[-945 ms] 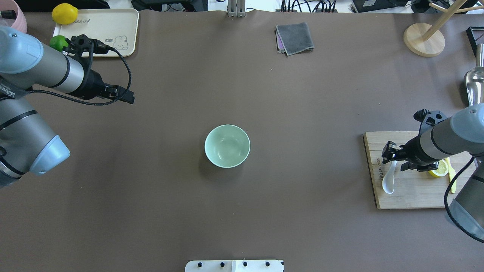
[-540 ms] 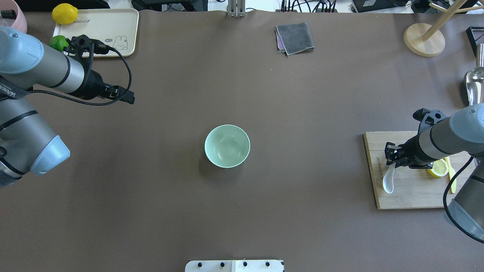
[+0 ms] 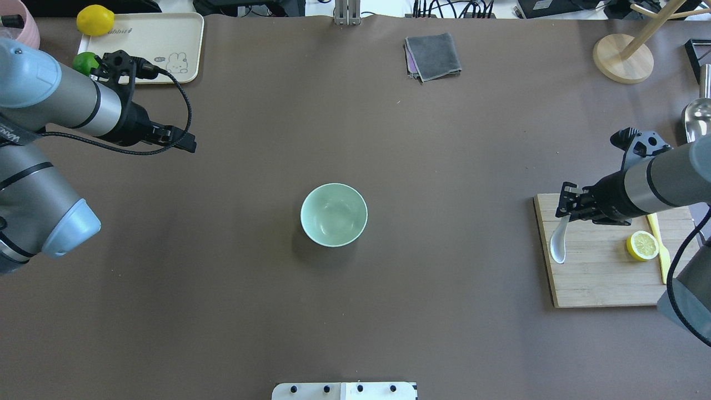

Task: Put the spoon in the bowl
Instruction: 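Lift the white spoon and carry it toward the bowl with the right gripper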

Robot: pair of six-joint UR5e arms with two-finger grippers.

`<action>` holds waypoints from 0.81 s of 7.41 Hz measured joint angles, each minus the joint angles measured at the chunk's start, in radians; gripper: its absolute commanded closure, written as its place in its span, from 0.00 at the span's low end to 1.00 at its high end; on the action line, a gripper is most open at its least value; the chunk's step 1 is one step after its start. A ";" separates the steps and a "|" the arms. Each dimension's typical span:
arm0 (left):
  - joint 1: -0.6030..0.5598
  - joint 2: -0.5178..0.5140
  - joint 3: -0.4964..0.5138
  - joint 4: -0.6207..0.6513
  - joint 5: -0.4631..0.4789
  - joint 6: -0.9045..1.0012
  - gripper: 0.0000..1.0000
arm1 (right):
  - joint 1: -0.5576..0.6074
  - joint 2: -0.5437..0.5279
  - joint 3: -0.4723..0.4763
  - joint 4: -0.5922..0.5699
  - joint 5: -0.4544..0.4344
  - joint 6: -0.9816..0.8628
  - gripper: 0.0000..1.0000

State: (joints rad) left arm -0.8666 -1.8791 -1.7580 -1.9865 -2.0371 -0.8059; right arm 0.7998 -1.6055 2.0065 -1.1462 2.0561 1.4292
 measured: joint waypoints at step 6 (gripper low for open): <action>-0.127 0.168 -0.012 -0.061 -0.007 0.146 0.02 | -0.054 0.600 -0.135 -0.392 -0.164 0.001 1.00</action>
State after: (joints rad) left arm -0.9938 -1.7114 -1.7704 -2.0478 -2.0442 -0.6598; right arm 0.7461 -1.0054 1.8712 -1.5379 1.8919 1.4300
